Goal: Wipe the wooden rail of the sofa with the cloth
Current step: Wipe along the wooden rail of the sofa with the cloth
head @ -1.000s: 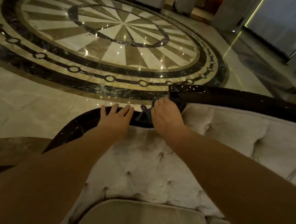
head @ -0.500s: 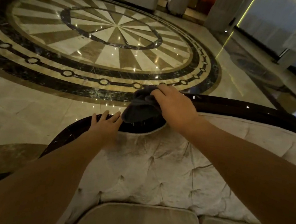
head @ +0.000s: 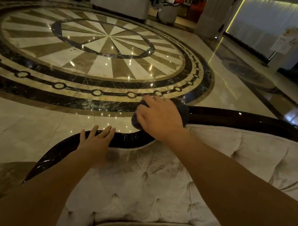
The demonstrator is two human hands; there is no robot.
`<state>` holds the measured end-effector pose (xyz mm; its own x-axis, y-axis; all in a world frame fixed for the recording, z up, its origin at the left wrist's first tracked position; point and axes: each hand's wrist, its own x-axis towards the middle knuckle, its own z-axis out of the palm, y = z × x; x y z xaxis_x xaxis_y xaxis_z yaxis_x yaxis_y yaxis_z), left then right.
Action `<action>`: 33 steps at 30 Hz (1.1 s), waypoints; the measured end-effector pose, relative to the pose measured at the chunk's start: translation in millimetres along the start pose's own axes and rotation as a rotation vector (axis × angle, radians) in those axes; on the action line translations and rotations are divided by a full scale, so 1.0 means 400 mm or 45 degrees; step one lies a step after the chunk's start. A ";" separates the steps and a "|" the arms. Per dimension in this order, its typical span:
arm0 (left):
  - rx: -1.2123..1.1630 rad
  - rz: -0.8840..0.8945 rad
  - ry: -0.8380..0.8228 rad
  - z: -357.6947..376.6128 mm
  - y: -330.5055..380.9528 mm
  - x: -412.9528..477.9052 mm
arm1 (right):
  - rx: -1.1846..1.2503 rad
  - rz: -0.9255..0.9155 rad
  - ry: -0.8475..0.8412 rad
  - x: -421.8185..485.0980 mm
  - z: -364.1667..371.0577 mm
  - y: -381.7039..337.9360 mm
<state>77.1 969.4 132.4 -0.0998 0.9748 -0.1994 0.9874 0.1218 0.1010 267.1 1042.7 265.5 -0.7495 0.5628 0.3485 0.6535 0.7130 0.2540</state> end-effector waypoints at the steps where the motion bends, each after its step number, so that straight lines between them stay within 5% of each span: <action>1: -0.003 0.000 -0.006 0.000 -0.002 0.001 | 0.018 0.004 0.069 -0.006 0.001 0.015; 10: -0.225 -0.017 -0.251 -0.150 0.021 0.016 | -0.055 0.350 0.138 -0.070 -0.025 0.134; 14: -0.650 0.027 0.346 -0.323 0.174 0.028 | -0.061 0.393 0.159 -0.094 -0.033 0.179; 22: -0.240 0.075 0.504 -0.382 0.517 0.044 | 0.036 0.520 0.227 -0.233 -0.064 0.393; 33: -0.062 0.261 0.669 -0.378 1.159 0.139 | 0.124 0.717 0.389 -0.593 -0.040 0.881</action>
<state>510.9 1108.3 315.4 0.0330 0.9399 0.3398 0.9875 -0.0831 0.1340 676.9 1153.8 286.7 -0.2218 0.7277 0.6490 0.9146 0.3861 -0.1204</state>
